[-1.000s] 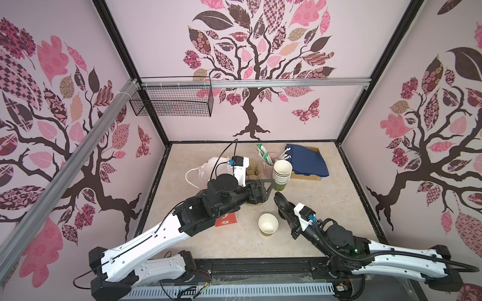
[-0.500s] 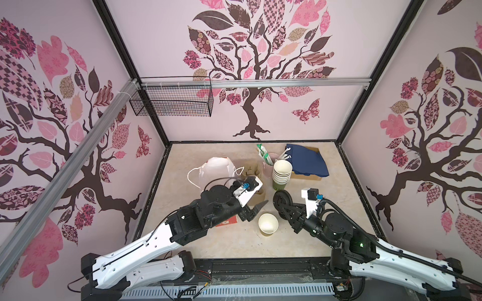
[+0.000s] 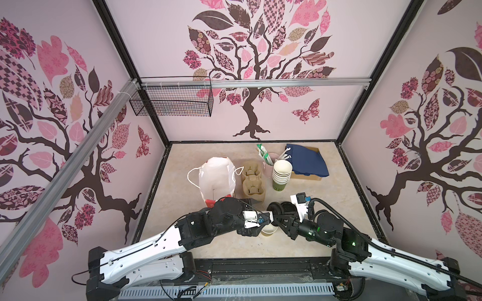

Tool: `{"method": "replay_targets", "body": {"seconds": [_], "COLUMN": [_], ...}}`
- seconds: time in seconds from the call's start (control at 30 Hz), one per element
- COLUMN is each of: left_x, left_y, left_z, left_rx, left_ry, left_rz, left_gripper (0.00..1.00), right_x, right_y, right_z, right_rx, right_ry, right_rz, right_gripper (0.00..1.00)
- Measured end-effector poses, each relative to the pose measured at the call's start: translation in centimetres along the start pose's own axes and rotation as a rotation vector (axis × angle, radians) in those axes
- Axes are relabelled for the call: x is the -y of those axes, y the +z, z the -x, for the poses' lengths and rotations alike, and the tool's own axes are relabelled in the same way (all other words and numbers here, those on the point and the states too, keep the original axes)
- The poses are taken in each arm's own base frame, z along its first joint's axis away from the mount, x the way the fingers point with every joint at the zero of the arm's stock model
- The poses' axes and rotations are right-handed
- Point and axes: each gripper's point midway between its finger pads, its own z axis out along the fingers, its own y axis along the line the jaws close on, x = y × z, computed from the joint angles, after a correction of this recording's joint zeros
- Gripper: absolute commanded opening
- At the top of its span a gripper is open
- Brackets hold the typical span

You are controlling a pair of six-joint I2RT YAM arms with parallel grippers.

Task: Pack a coffee takeout order
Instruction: Pass the lid.

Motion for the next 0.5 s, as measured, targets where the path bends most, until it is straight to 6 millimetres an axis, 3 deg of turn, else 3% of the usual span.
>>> {"method": "replay_targets", "body": {"seconds": [0.17, 0.5], "left_x": [0.6, -0.1], "left_y": [0.6, 0.3], "left_z": [-0.3, 0.5], "left_rx": [0.015, 0.083], "left_ry": [0.071, 0.103], "left_rz": [-0.005, 0.052], "left_gripper": [0.81, 0.83], "right_x": [-1.0, -1.4], "right_y": [0.1, 0.3], "right_z": [0.0, -0.1], "right_rx": [-0.009, -0.003], "right_ry": [0.023, 0.091], "right_rz": [0.05, 0.088], "right_gripper": [0.0, 0.0]}}
